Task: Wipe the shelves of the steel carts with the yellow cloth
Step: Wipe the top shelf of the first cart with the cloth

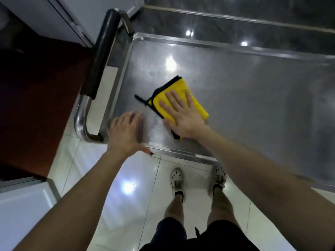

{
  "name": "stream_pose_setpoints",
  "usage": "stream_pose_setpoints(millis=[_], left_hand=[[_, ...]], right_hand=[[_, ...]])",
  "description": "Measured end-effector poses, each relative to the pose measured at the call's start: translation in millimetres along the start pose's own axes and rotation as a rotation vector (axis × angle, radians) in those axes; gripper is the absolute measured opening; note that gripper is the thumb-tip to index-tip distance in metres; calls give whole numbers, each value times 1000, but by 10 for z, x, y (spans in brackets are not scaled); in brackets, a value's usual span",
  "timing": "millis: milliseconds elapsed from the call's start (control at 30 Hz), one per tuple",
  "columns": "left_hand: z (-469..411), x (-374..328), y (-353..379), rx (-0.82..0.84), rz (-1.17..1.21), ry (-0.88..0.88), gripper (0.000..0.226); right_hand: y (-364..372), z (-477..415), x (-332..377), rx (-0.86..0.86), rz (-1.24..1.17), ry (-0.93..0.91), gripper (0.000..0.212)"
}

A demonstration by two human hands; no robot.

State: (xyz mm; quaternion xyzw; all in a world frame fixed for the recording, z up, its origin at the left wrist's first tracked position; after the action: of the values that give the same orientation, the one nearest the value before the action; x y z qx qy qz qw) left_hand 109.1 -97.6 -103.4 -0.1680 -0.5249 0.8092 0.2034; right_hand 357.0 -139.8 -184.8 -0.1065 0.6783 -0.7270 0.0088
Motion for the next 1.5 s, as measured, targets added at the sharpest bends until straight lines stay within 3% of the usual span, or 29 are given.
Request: stream_pose_setpoints(millis=[100,200,267,367,433,600,767,900,1033,1167,1267,1367,1433,1500], left_hand=[[163,50,-41,-131,73,43,116],[233,304,-205,-408,33,63,68],[236,531,-342,-575,-11,-29,58],[222,744,-394,-509,129,-253,63],[194,852,-304,-427,184,-261,60],[83,952,-190,-512,323,-276,53],[-17,999,-104,-530,219,-299,53],[-32,997,-93,-531,137,-293,54],[-12,936,-189,-574,313,-259,54],[-16,939,-214,-508,272,-219,56],[49,936,-224,-406,230,-213,70],[340,823,-138,-518,221,-185,79],[620,681,52,-608,152,-83,68],[853,549,319,-524,231,98,73]], right_hand=[[80,370,376,94,44,-254,68],[11,384,337,135,4,-342,66],[-33,300,266,160,15,-369,68],[-68,-15,161,155,35,-318,69],[-106,-363,115,125,15,-175,68],[-157,-1487,-28,53,-57,235,76],[-93,-2159,203,58,-92,316,83],[52,-1649,763,80,-28,103,86],[173,-603,1242,152,-44,-84,104],[179,108,1269,206,1,-182,111],[79,324,1251,217,-64,-133,109],[-34,625,1305,141,-291,-28,90],[-132,880,1321,65,-510,148,78],[-284,1154,1325,14,-707,387,72]])
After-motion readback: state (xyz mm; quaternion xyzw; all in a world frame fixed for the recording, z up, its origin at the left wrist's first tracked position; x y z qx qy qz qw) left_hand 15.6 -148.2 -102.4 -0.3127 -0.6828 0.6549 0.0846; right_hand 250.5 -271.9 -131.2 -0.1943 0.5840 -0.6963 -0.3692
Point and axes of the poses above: each hand's wrist, its own z-axis away from the middle knuckle, its own y-axis out of the palm, x = y × z, the point moved 1 cm from there along -z, towards the middle knuckle, and after that the axes turned 3 degrees about x, right-handed, at the moved point
